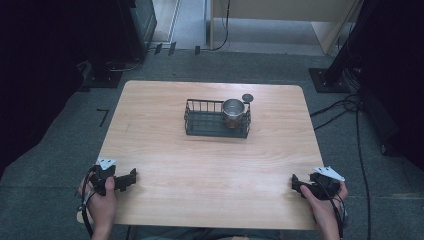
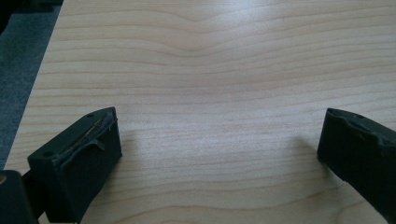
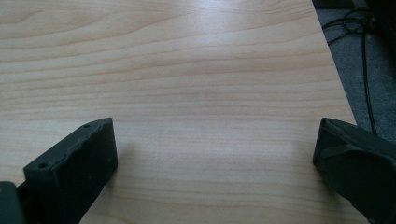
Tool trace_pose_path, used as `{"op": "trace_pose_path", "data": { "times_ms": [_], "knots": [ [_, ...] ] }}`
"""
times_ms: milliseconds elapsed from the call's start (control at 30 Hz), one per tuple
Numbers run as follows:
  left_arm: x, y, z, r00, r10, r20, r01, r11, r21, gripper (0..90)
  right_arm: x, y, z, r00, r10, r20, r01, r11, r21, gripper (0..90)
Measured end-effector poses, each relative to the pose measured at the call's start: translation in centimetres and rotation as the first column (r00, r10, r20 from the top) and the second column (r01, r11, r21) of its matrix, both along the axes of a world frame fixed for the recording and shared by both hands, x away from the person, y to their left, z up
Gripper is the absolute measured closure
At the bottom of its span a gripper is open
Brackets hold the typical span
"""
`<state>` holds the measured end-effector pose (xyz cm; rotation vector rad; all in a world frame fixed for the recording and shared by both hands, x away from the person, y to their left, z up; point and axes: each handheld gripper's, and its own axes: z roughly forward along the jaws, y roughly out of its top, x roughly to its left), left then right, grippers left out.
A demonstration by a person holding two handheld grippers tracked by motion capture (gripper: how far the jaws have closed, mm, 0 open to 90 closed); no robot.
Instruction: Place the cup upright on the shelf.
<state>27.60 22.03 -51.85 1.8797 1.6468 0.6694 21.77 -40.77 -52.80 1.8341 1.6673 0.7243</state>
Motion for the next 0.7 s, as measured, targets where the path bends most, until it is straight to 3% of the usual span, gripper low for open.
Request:
{"op": "trace_pose_path", "data": {
  "times_ms": [700],
  "knots": [
    [0.00, 0.00, 0.00, 1.0000, 0.000, 0.000, 0.000, 1.0000, 0.000, 0.0, -0.04, 0.08, -0.02, 1.0000, 0.007, 0.003, -0.007, 1.0000, 0.002, 0.0]
  ]
}}
